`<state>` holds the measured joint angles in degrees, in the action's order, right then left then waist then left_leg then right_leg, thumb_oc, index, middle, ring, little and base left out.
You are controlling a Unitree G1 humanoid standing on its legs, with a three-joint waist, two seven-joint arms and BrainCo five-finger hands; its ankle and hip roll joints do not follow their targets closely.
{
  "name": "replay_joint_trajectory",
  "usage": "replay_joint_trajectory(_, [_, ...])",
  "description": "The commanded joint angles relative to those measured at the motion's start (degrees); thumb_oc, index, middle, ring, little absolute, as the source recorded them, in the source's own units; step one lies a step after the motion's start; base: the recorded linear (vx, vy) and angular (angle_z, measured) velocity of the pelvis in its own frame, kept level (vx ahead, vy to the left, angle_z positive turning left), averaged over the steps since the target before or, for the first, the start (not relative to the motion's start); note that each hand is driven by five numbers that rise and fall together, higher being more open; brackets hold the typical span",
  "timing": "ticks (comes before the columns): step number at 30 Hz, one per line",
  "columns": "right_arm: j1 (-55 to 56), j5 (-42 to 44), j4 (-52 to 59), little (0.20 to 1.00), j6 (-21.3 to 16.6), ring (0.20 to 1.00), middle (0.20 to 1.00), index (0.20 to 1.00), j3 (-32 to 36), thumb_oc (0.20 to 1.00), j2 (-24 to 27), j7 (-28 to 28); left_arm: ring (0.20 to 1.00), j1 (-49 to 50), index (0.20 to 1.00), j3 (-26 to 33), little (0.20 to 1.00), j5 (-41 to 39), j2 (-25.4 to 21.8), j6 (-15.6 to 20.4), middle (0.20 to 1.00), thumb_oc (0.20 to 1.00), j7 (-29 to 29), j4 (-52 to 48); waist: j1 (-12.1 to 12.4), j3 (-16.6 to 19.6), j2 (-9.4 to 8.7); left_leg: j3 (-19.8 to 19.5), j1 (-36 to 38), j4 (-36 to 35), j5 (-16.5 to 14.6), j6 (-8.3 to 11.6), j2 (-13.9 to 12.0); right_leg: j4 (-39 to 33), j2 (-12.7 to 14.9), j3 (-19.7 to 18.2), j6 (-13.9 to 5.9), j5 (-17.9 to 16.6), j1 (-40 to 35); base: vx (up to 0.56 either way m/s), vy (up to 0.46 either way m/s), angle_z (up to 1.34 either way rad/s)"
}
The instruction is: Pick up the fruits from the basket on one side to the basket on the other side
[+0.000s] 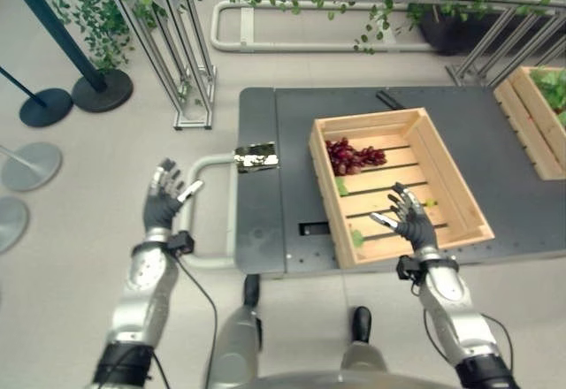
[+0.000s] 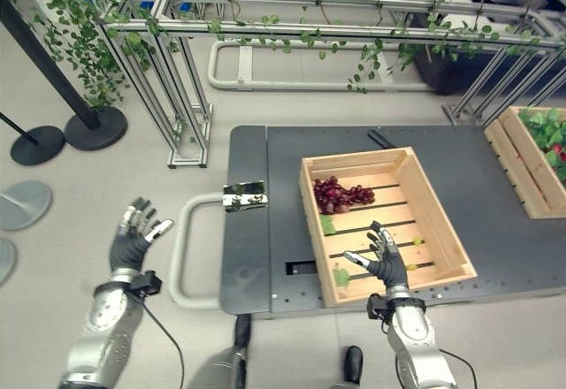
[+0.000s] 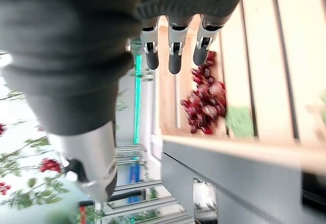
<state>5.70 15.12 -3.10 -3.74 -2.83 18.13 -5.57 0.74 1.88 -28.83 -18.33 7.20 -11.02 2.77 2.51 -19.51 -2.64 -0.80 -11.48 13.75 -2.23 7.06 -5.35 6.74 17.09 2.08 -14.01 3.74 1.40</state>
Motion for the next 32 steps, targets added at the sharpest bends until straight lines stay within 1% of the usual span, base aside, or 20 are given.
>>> replay_joint_trajectory(1, [-3.85,0.38,3.98,1.0,-3.2,1.0,1.0,1.0,0.95,1.0,1.05,0.73,1.0,0.09,1.0,0.99,1.0,0.43,-2.49,4.01,1.0,1.0,0.35,-5.04,1.3,3.32,0.01,-2.71,5.39,-13.96,7.46,1.27,-7.6,-0.62,-0.97,0.46,2.54,0.64,-1.02,-0.08,-0.451,0.63])
replay_joint_trajectory(2, [-3.93,0.82,3.81,1.0,-3.02,1.0,1.0,1.0,0.95,1.0,1.55,1.07,1.0,0.5,1.0,1.42,1.0,-0.47,-1.95,4.0,1.0,1.0,0.5,-5.26,1.54,3.52,0.16,-2.76,4.66,-13.17,7.97,1.98,-8.79,-3.32,-1.86,2.25,3.09,0.92,-2.89,-0.12,-0.458,0.24])
replay_joint_trajectory(3, [-3.75,1.44,3.71,1.0,-3.37,1.0,1.0,1.0,0.94,1.0,2.12,0.64,1.0,0.59,1.0,1.19,1.0,-1.43,-0.91,3.87,1.0,1.0,0.47,-4.91,1.35,3.0,0.86,-3.71,2.27,-9.46,8.59,2.68,-8.88,-5.86,-2.82,3.02,4.17,0.76,-4.69,-0.12,-0.398,0.17])
replay_joint_trajectory(4, [-3.62,1.73,3.77,1.0,-3.34,1.0,1.0,1.0,0.89,1.0,2.74,0.49,1.0,0.84,1.0,0.89,1.0,-2.08,0.04,3.85,1.0,1.0,0.74,-5.15,1.52,2.34,1.76,-4.25,1.22,-8.72,10.71,3.64,-8.84,-7.15,-3.71,3.89,4.76,1.04,-6.25,-0.16,-0.378,0.37])
replay_joint_trajectory(5, [-2.97,1.01,4.11,1.0,-3.14,1.0,1.0,1.0,1.74,1.0,4.24,0.43,1.0,1.15,1.0,0.73,1.0,-2.3,1.79,3.42,1.0,1.0,0.65,-4.97,1.24,0.77,3.53,-3.21,-0.02,-10.7,16.38,4.82,-9.68,-8.07,-5.73,6.78,5.88,2.23,-9.18,-0.11,-0.229,0.56])
replay_joint_trajectory(6, [-2.97,1.02,4.12,1.0,-3.13,1.0,1.0,1.0,1.77,1.0,4.33,0.44,1.0,1.14,1.0,0.72,1.0,-2.28,1.88,3.39,1.0,1.0,0.64,-5.0,1.01,0.57,3.66,-3.42,0.18,-10.93,16.57,4.86,-9.67,-8.15,-5.8,7.03,5.92,2.22,-9.48,-0.15,-0.284,0.81])
replay_joint_trajectory(7, [-2.47,0.97,4.36,1.0,-3.34,1.0,1.0,1.0,2.65,1.0,4.63,0.04,1.0,1.1,1.0,0.8,1.0,-2.04,2.42,3.15,1.0,1.0,0.81,-5.0,0.37,0.22,4.04,0.95,-0.71,-12.26,17.58,4.07,-10.45,-7.66,-7.19,8.26,6.83,2.73,-9.23,-0.14,-0.271,0.68])
replay_joint_trajectory(8, [-2.27,0.84,4.07,1.0,-3.22,1.0,1.0,1.0,2.5,1.0,4.7,0.26,1.0,1.53,1.0,0.71,1.0,-1.64,2.82,3.17,1.0,1.0,1.41,-5.01,0.75,0.14,3.79,-0.46,0.24,-12.65,16.5,3.56,-9.53,-7.19,-8.43,8.51,7.5,3.27,-8.66,-0.21,-0.353,0.44])
replay_joint_trajectory(10, [-1.1,0.97,4.14,1.0,-2.98,1.0,1.0,1.0,2.97,1.0,4.51,-0.05,1.0,1.94,1.0,0.46,1.0,-1.62,3.45,3.07,1.0,1.0,1.61,-5.17,0.42,0.66,3.43,-0.04,-0.05,-11.33,15.52,2.88,-8.41,-8.73,-9.61,9.9,8.01,2.54,-9.0,-0.22,-0.299,0.23])
replay_joint_trajectory(11, [-0.67,1.13,4.0,1.0,-2.99,1.0,1.0,1.0,3.33,1.0,4.39,-0.06,1.0,2.04,1.0,0.51,1.0,-1.23,3.56,2.89,1.0,1.0,1.82,-5.24,0.09,0.62,3.27,0.71,-0.3,-8.16,14.35,2.44,-7.26,-9.17,-9.83,10.83,8.41,2.33,-9.11,-0.25,-0.261,0.46])
replay_joint_trajectory(12, [-0.28,1.17,3.8,1.0,-2.97,1.0,1.0,1.0,3.09,1.0,4.25,-0.01,1.0,2.66,1.0,0.53,1.0,-1.1,3.53,2.81,1.0,1.0,2.04,-5.67,-0.23,1.09,3.03,1.6,0.81,-7.03,11.26,1.2,-6.13,-9.45,-10.03,11.6,8.53,1.89,-8.59,-0.2,-0.208,0.45])
replay_joint_trajectory(13, [-0.02,1.33,3.62,1.0,-2.86,1.0,1.0,1.0,3.03,1.0,4.0,0.04,1.0,3.12,1.0,0.41,1.0,-1.08,3.78,2.61,1.0,1.0,2.27,-5.74,-0.29,1.5,3.05,1.63,1.15,-7.11,11.24,1.15,-5.23,-10.44,-10.54,12.02,8.62,1.49,-8.59,-0.16,-0.173,0.25])
replay_joint_trajectory(14, [0.44,1.48,3.45,1.0,-2.84,1.0,1.0,1.0,2.75,1.0,3.92,0.21,1.0,3.7,1.0,0.57,1.0,-0.98,3.78,2.49,1.0,1.0,2.53,-6.09,-0.32,1.91,2.74,1.31,1.65,-6.23,9.48,0.54,-4.05,-11.24,-10.72,12.46,8.95,1.13,-8.68,-0.13,-0.137,0.14])
replay_joint_trajectory(16, [0.38,1.99,2.84,1.0,-2.74,1.0,1.0,1.0,2.28,1.0,3.36,0.77,1.0,4.14,1.0,0.5,1.0,-0.98,3.62,2.38,1.0,1.0,3.05,-6.2,0.12,2.56,2.21,-1.59,3.06,-5.66,6.64,-0.61,0.15,-11.63,-11.21,12.23,9.49,0.46,-7.7,-0.15,-0.143,0.14])
replay_joint_trajectory(17, [-0.24,1.95,1.97,1.0,-2.59,1.0,1.0,1.0,1.44,1.0,2.81,1.36,1.0,4.3,1.0,0.44,1.0,-1.27,3.45,2.18,1.0,1.0,3.32,-6.04,0.4,3.4,1.83,-4.36,4.6,-6.56,4.27,-1.98,4.13,-11.74,-11.89,12.0,9.63,0.05,-7.05,-0.1,-0.107,0.08])
replay_joint_trajectory(19, [-0.27,1.94,1.92,1.0,-2.61,1.0,1.0,1.0,1.4,1.0,2.78,1.36,1.0,4.33,1.0,0.46,1.0,-1.28,3.42,2.17,1.0,1.0,3.32,-6.04,0.3,3.34,1.78,-4.44,4.75,-6.64,4.21,-2.02,4.18,-11.74,-11.86,12.1,9.59,0.15,-7.21,-0.04,-0.015,0.08])
replay_joint_trajectory(20, [-0.91,2.58,1.51,1.0,-2.6,1.0,1.0,1.0,0.56,1.0,2.04,1.71,1.0,4.71,1.0,-0.39,1.0,-1.57,3.26,2.08,1.0,1.0,3.9,-5.73,-0.01,4.43,2.73,-5.85,6.6,-9.19,4.85,-2.15,3.98,-11.31,-12.92,11.81,9.51,-0.26,-6.72,-0.02,0.035,0.17])
replay_joint_trajectory(22, [-0.53,2.5,1.34,1.0,-2.49,1.0,1.0,1.0,0.35,1.0,1.86,1.75,1.0,5.09,1.0,-0.84,1.0,-1.32,3.33,1.99,1.0,1.0,3.89,-5.67,-0.02,4.62,2.82,-5.79,7.72,-10.55,5.07,-2.31,3.62,-10.9,-13.02,12.12,9.67,0.07,-7.06,-0.03,0.035,0.17])
replay_joint_trajectory(26, [0.24,3.16,0.13,1.0,-2.13,1.0,1.0,1.0,-0.34,1.0,0.96,1.62,1.0,5.41,1.0,-2.12,1.0,-1.8,3.9,1.63,1.0,1.0,3.91,-4.78,-0.27,4.85,2.61,-5.65,8.66,-11.09,4.91,-2.28,3.18,-9.79,-12.47,12.66,9.75,-0.02,-7.36,-0.03,0.03,0.09])
replay_joint_trajectory(32, [0.68,2.12,-3.19,1.0,-0.7,1.0,1.0,1.0,-1.43,1.0,0.6,1.94,1.0,5.83,1.0,-3.68,1.0,-2.5,3.47,0.07,1.0,1.0,5.99,-1.22,-0.42,5.91,2.29,-4.55,9.81,-10.78,3.58,-2.78,4.02,-10.98,-10.81,12.63,8.37,-1.5,-8.46,-0.05,0.066,-0.02])
